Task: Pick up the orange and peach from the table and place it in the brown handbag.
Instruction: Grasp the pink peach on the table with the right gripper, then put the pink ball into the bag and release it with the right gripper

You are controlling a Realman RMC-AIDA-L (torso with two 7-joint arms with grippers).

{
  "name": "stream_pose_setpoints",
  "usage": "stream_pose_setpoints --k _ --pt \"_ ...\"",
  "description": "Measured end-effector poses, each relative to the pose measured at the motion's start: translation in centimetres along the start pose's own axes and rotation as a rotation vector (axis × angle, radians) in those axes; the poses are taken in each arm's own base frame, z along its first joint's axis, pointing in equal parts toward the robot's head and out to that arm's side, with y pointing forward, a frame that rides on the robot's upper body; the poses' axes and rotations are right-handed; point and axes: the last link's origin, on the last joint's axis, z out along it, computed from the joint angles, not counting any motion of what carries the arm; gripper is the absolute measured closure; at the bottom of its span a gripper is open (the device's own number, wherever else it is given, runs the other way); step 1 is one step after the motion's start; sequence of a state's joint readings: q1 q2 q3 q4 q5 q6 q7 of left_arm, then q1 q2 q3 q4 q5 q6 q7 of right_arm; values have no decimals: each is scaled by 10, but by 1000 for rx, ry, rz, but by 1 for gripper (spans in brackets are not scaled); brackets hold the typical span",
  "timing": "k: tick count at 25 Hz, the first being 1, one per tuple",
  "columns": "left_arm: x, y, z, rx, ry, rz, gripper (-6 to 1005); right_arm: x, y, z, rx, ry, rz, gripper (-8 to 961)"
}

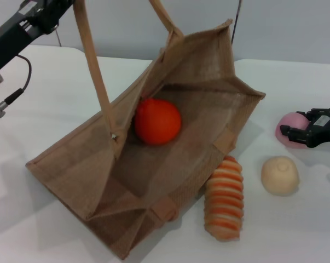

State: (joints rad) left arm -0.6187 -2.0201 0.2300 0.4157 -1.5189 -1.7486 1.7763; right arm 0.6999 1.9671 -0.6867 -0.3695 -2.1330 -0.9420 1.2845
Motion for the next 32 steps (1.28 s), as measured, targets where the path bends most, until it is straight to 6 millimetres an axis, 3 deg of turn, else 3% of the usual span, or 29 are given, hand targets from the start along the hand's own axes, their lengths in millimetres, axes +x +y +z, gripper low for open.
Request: stream_pose_setpoints --k 17,25,32 --pt "0 0 -1 3 -2 -1 877 -15 6 -32 -72 -160 -1 497" --pt "-1 -1 5 -1 -8 -1 876 -47 28 -41 -257 -292 -105 507" --pt "-1 1 14 -23 -13 0 877 -81 60 -19 -450 -296 -237 513"
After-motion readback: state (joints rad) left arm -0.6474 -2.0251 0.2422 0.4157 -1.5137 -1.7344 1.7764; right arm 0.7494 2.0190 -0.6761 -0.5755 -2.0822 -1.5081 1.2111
